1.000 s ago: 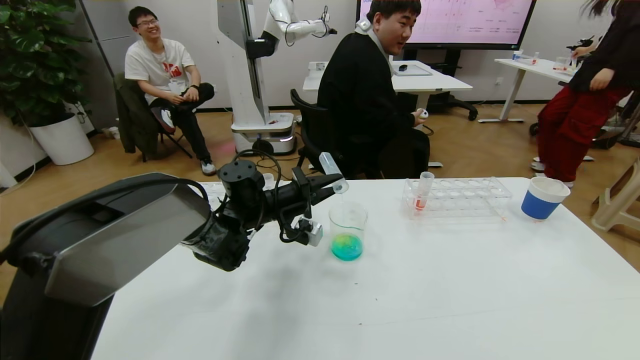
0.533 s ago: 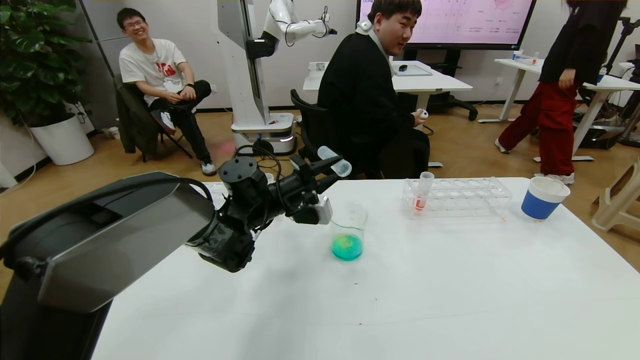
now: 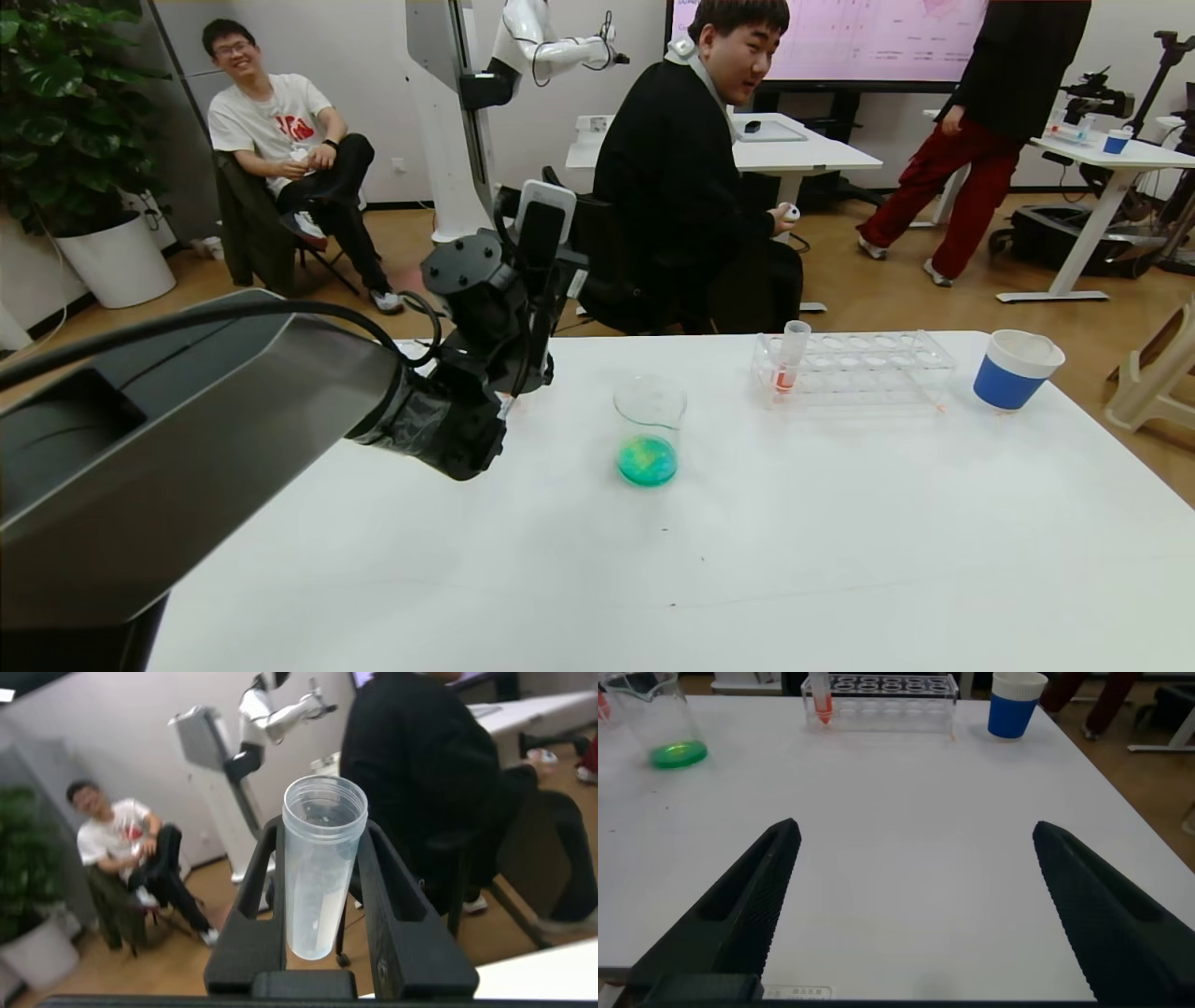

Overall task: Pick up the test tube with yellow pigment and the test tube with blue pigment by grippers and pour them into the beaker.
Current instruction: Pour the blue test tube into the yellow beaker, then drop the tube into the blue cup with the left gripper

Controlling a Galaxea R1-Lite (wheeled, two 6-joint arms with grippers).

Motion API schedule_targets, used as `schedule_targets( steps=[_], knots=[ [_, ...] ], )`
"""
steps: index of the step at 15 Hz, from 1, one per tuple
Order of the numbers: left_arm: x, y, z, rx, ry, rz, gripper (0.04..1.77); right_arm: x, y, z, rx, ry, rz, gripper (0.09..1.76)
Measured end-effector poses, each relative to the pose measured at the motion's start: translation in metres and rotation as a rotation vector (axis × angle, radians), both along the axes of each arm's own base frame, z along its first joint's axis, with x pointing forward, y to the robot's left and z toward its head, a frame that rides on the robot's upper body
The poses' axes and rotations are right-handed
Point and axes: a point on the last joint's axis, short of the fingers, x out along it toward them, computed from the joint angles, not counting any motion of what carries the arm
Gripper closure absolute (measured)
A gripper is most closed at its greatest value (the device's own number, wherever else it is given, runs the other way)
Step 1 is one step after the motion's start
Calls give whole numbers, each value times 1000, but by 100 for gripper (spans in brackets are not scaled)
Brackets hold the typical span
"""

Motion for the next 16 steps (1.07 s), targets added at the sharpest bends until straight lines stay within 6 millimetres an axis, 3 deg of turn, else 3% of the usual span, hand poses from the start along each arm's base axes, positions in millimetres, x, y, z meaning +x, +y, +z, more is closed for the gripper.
schedule_targets(
  steps=[3,8,12,16],
  knots=[
    [6,-6,16,-280,125,87,132,0,0,0,0,0,0,11],
    [6,8,10,-403,393,165,132,0,0,0,0,0,0,11],
    [19,50,23,-436,363,203,132,0,0,0,0,0,0,11],
    [33,112,35,-454,325,290,132,0,0,0,0,0,0,11]
  ],
)
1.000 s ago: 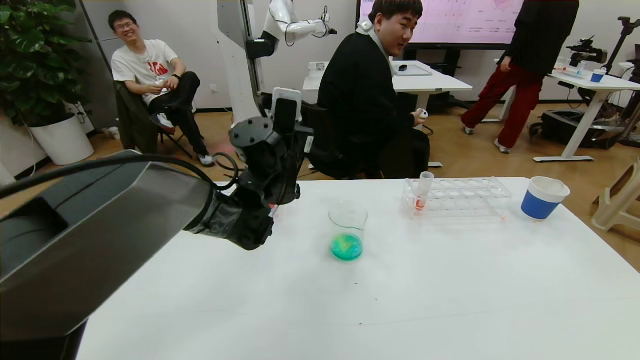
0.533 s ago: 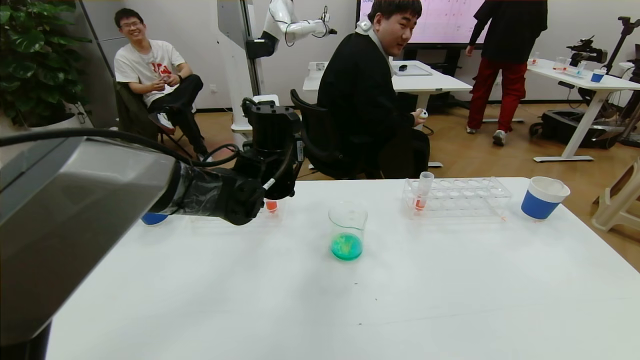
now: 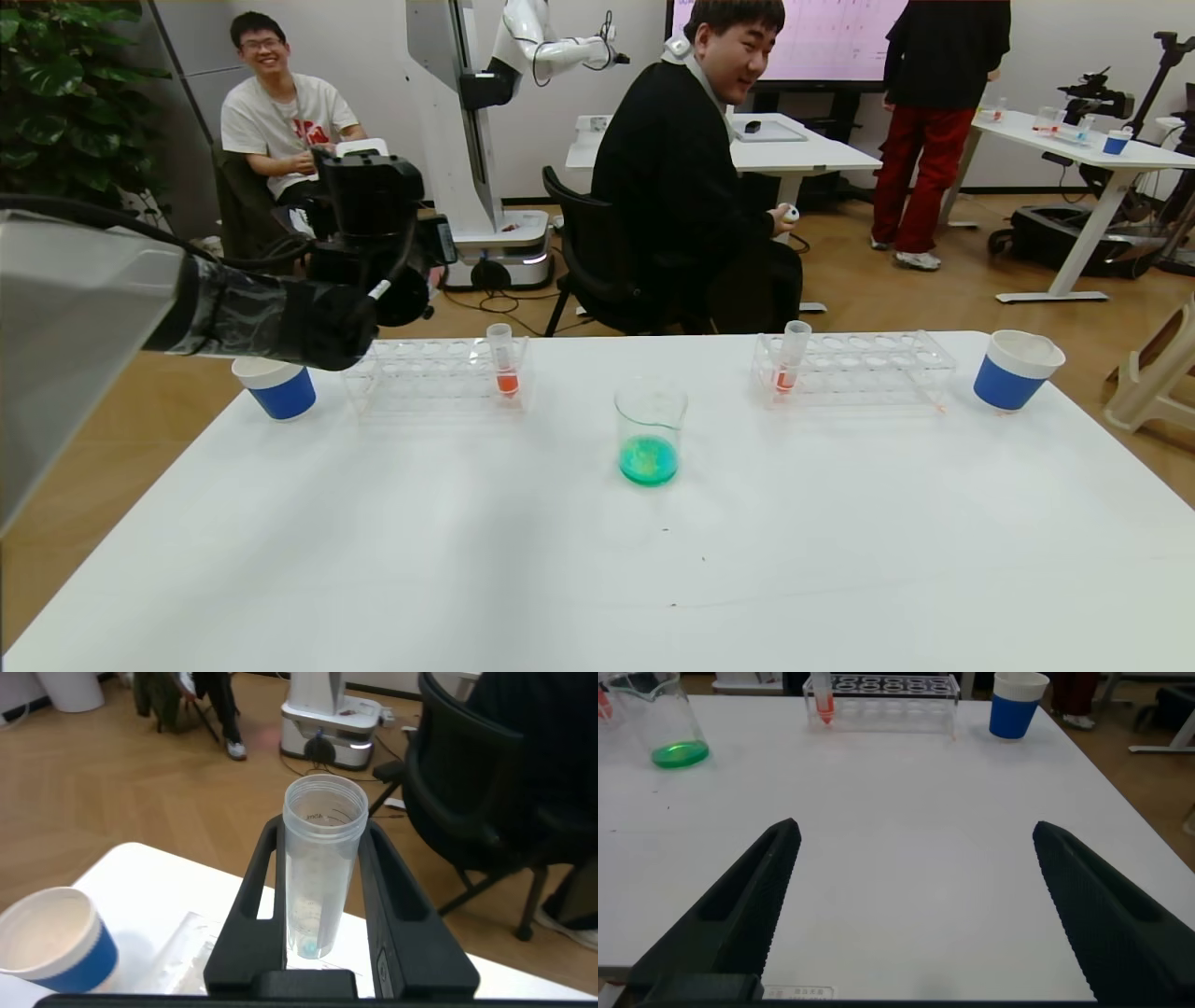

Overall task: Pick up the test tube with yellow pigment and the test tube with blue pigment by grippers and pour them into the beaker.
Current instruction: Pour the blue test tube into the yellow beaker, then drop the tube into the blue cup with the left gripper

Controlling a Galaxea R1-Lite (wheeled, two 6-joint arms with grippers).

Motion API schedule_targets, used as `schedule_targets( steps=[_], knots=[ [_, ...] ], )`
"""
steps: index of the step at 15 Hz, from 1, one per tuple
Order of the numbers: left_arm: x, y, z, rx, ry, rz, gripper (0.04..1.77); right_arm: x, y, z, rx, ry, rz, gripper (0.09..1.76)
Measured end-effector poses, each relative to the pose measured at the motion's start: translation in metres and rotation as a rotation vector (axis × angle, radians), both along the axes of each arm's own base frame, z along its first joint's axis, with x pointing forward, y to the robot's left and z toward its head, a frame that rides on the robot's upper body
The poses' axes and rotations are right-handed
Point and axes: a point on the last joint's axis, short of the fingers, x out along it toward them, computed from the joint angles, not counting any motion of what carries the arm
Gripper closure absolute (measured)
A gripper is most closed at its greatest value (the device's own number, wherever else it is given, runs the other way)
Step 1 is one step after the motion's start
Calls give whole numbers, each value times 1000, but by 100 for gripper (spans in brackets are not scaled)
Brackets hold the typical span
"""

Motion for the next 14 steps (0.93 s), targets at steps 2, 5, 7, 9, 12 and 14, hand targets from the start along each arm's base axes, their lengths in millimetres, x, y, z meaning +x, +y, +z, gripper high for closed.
schedule_targets(
  steps=[2,5,7,9,12,14],
  knots=[
    [4,36,2,27,10,64,132,0,0,0,0,0,0,11],
    [7,85,-4,35,39,152,132,0,0,0,0,0,0,11],
    [6,113,-10,33,55,197,132,0,0,0,0,0,0,11],
    [2,133,-18,31,65,237,132,0,0,0,0,0,0,11],
    [-6,150,-32,34,64,251,132,0,0,0,0,0,0,11],
    [-12,151,-40,37,93,253,132,0,0,0,0,0,0,11]
  ],
)
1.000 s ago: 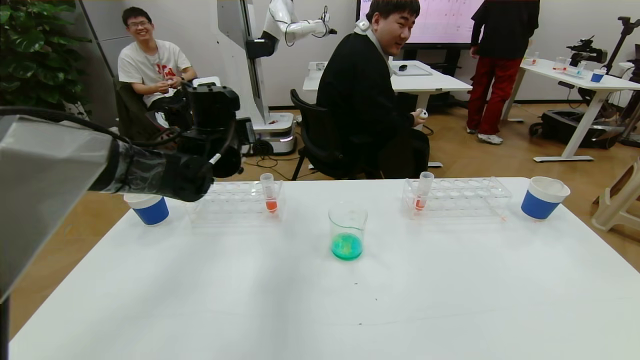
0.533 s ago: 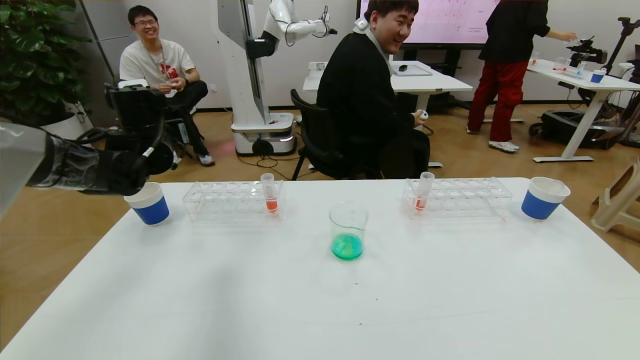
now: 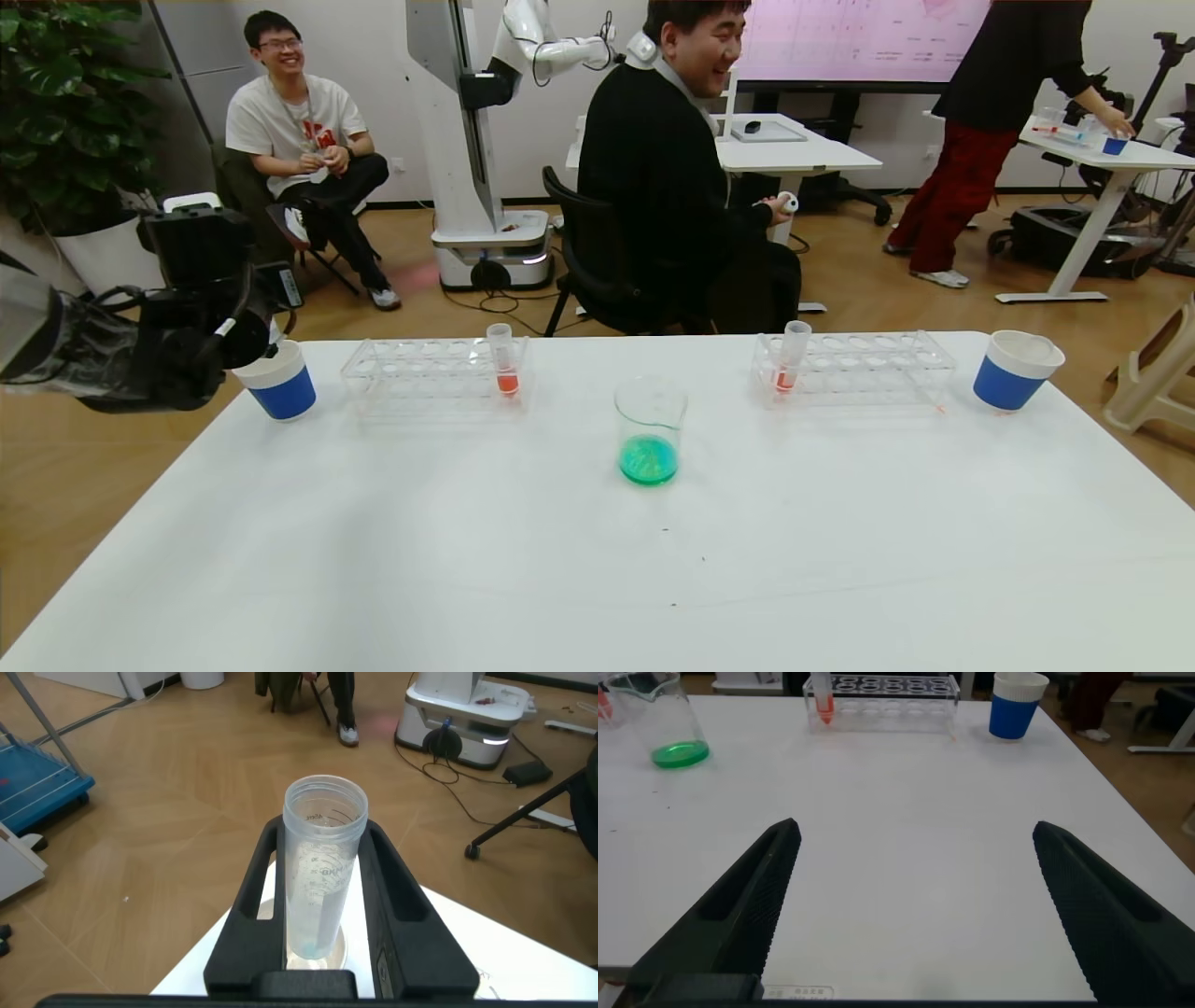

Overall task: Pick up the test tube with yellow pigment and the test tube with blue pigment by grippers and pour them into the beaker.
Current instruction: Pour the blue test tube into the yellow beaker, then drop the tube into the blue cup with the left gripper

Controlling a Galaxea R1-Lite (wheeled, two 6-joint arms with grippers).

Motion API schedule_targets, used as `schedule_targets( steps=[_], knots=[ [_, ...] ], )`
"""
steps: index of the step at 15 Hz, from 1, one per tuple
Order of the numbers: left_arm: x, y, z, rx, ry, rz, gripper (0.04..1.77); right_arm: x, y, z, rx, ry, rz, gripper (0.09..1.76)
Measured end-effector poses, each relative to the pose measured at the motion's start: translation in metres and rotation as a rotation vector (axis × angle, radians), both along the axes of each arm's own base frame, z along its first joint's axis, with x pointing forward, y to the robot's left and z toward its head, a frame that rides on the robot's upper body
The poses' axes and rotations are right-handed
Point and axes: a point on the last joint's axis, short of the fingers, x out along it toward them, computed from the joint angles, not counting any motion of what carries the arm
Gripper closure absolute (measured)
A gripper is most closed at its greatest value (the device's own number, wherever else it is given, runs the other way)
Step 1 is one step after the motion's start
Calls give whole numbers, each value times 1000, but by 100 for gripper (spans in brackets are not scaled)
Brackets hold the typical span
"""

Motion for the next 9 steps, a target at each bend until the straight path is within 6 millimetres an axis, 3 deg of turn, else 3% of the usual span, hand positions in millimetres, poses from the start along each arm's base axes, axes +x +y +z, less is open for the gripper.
schedule_targets(
  steps=[4,9],
  knots=[
    [-3,0,-5,0,18,6,132,0,0,0,0,0,0,11],
    [1,1,-27,0,12,11,132,0,0,0,0,0,0,11]
  ],
)
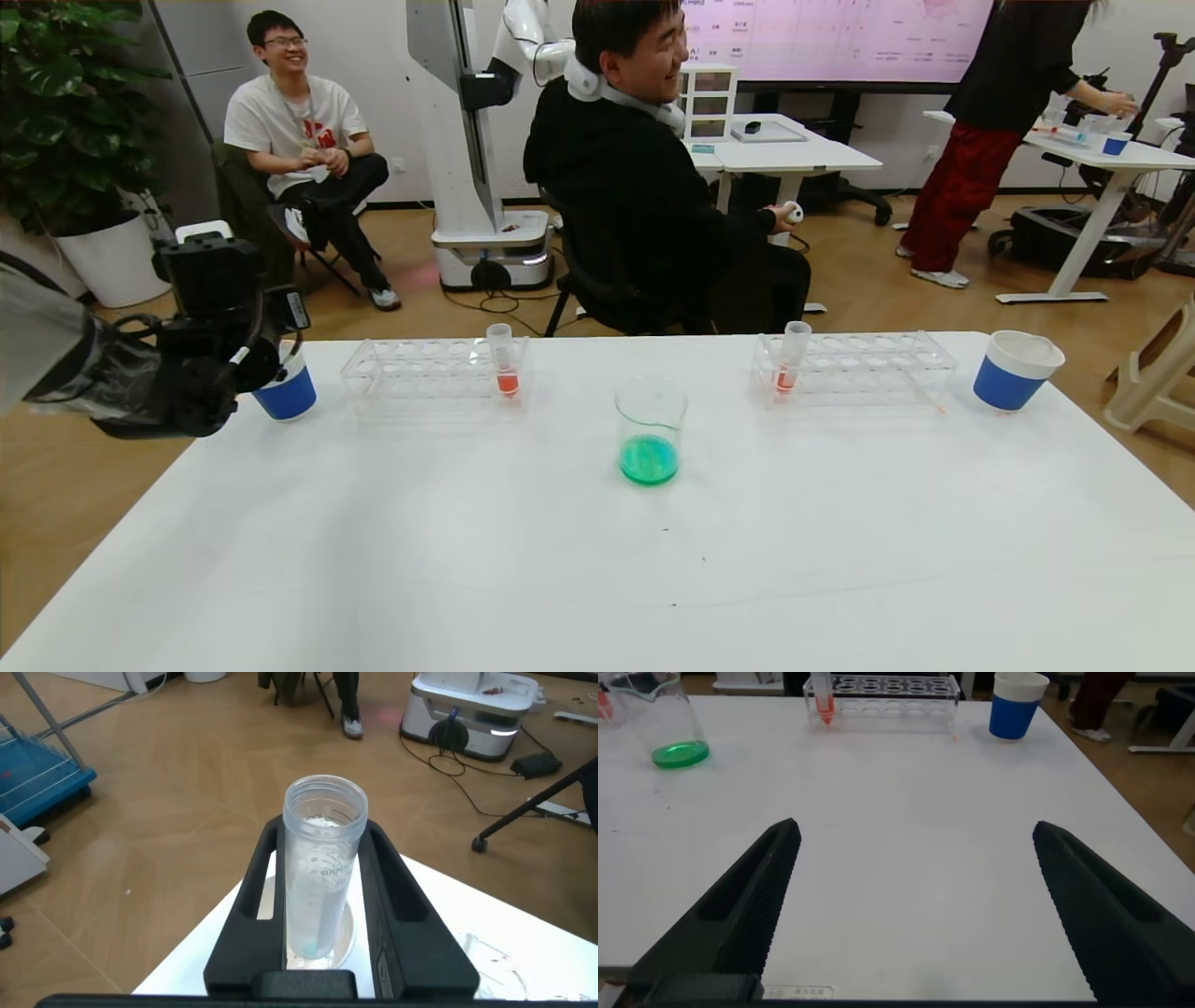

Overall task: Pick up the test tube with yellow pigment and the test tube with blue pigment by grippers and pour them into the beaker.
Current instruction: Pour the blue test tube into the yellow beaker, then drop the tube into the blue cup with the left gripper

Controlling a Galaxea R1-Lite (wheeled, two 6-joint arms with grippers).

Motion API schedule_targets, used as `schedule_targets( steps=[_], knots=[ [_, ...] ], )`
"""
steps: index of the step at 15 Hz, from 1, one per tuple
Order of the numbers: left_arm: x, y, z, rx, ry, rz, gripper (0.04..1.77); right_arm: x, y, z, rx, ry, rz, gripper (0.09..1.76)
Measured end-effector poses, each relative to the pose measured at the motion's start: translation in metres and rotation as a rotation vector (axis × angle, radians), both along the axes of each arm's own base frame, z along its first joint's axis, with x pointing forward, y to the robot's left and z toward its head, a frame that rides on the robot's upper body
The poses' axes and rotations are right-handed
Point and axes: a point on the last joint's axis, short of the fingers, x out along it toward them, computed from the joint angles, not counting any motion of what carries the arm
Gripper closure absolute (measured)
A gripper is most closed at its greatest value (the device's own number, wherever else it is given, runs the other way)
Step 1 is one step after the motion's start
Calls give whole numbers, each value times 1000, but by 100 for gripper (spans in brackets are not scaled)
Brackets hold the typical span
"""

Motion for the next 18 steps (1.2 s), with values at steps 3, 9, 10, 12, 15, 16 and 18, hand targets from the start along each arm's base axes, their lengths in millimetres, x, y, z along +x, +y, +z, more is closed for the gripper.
schedule_targets(
  steps=[3,9,10,12,15,16,18],
  knots=[
    [-4,1,-20,-7,54,4,132,0,0,0,0,0,0,11],
    [-6,7,-28,-16,77,21,18,0,0,0,0,0,0,11],
    [-6,7,-28,-15,69,22,6,0,0,0,0,0,0,11],
    [-6,7,-22,-6,25,20,6,0,0,0,0,0,0,11],
    [-9,1,-7,16,5,-13,6,0,0,0,0,0,0,11],
    [-10,-6,1,27,-7,-54,6,0,0,0,0,0,0,11],
    [-13,-34,14,28,-38,-179,6,0,0,0,0,0,-1,11]
  ],
)
